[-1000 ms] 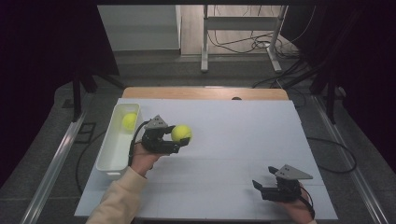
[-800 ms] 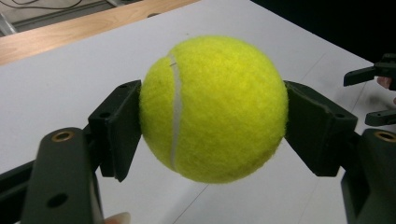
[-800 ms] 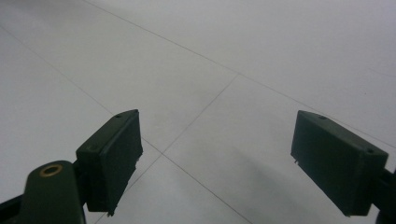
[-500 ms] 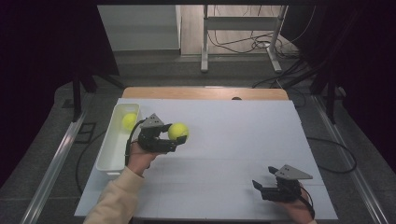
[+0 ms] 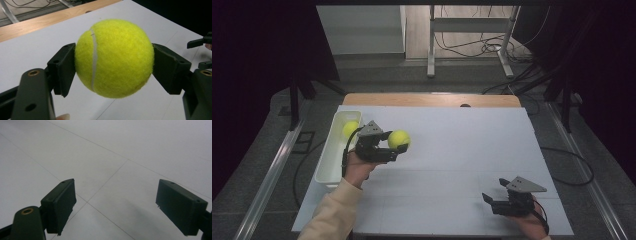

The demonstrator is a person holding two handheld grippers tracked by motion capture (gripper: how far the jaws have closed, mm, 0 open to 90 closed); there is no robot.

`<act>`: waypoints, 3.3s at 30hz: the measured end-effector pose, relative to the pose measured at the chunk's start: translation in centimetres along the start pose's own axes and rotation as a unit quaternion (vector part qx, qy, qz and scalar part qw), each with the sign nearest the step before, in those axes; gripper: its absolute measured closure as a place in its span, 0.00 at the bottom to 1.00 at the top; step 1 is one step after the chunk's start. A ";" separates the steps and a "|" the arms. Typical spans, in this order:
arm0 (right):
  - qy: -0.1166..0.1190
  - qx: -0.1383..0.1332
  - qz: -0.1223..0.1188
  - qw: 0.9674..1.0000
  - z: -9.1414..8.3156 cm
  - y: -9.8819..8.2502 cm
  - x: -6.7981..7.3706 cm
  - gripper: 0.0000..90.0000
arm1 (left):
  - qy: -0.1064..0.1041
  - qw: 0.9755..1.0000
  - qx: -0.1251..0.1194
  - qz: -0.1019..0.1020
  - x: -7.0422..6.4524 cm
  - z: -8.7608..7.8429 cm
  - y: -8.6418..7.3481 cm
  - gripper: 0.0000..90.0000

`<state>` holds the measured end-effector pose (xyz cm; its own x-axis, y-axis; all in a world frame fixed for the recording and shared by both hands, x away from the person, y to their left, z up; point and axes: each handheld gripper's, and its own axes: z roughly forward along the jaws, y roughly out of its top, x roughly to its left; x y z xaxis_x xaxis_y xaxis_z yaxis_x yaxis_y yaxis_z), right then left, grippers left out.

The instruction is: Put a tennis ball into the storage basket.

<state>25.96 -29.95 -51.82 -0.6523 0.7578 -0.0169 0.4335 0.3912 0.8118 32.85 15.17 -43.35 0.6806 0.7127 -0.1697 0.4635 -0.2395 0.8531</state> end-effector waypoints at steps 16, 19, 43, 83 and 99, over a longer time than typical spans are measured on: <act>-0.001 0.000 0.000 1.000 0.0 0.0 0.0 0.18 | 0.014 1.000 -0.010 -0.005 0.8 -1.4 0.0 0.28; 0.000 0.000 0.001 1.000 0.0 0.0 0.0 0.18 | 0.019 1.000 -0.012 -0.007 1.1 -1.9 0.0 0.28; -0.001 0.000 0.002 1.000 0.0 0.0 0.0 0.18 | 0.043 0.999 -0.024 -0.018 2.3 -4.2 -0.1 0.28; -0.003 0.001 0.001 1.000 0.0 0.0 0.0 0.18 | 0.089 0.994 -0.032 -0.047 5.3 -7.0 -1.0 0.28; -0.002 0.000 0.001 1.000 0.0 0.0 0.0 0.18 | 0.105 0.992 -0.034 -0.055 6.1 -8.1 -1.4 0.28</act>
<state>25.98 -29.93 -51.82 -0.6486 0.7610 -0.0174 0.4348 0.3891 0.8122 31.78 25.24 -41.55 0.4913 0.8557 -0.1627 0.4838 -0.1128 0.8679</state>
